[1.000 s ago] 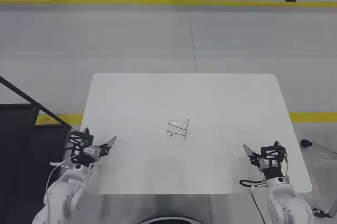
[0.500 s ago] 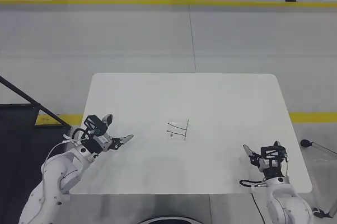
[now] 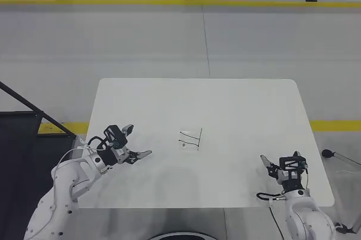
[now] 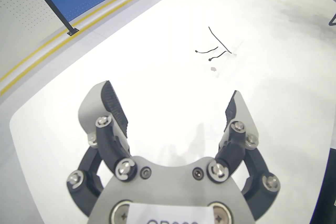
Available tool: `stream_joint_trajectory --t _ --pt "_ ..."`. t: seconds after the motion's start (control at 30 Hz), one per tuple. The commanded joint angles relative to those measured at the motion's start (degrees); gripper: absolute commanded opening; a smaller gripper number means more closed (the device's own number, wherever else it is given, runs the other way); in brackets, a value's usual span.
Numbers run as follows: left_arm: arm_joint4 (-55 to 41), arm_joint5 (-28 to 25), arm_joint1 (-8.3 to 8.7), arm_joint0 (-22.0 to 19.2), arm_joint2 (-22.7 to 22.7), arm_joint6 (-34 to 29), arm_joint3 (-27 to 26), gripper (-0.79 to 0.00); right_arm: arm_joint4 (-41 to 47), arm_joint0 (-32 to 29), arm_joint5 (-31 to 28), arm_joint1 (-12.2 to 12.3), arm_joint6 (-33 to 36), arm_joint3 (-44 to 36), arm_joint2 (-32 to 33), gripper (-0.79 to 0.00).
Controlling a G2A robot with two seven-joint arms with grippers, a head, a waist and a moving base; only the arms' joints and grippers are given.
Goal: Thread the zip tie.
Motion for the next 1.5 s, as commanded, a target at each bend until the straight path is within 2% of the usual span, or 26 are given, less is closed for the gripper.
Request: stream_joint_trajectory --t 0.0,0.1,0.2,0.43,0.53,0.7,1.07,1.23,1.3,1.47 --pt "-2.0 -0.3 -0.02 0.5 0.2 0.6 0.1 0.0 0.0 0.0 0.0 0.0 0.0 0.0 0.0 0.0" --pt "-10.0 -1.3 -0.24 -0.3 1.4 -2.5 1.1 0.0 0.0 0.0 0.0 0.0 0.0 0.0 0.0 0.0" --pt "-19.9 -2.9 -0.33 -3.3 3.8 -12.3 2.3 0.0 0.0 0.0 0.0 0.0 0.0 0.0 0.0 0.0" --pt "-41.8 5.1 -0.78 -12.3 10.2 -33.7 5.0 0.0 0.0 0.0 0.0 0.0 0.0 0.0 0.0 0.0" --pt "-51.0 8.5 -1.0 -16.3 12.5 -40.8 7.2 0.0 0.0 0.0 0.0 0.0 0.0 0.0 0.0 0.0" --pt "-61.2 16.4 -1.18 -22.0 14.8 -51.2 11.4 0.0 0.0 0.0 0.0 0.0 0.0 0.0 0.0 0.0" --pt "-62.0 17.1 -1.15 -21.3 14.9 -50.5 11.0 0.0 0.0 0.0 0.0 0.0 0.0 0.0 0.0 0.0" --pt "-59.6 25.8 -1.33 -21.9 16.6 -49.9 10.4 0.0 0.0 0.0 0.0 0.0 0.0 0.0 0.0 0.0" --pt "-57.6 30.1 -1.6 -23.5 18.1 -49.5 11.2 0.0 0.0 0.0 0.0 0.0 0.0 0.0 0.0 0.0" --pt "-57.1 36.2 -2.64 -27.7 23.0 -50.9 14.6 0.0 0.0 0.0 0.0 0.0 0.0 0.0 0.0 0.0"
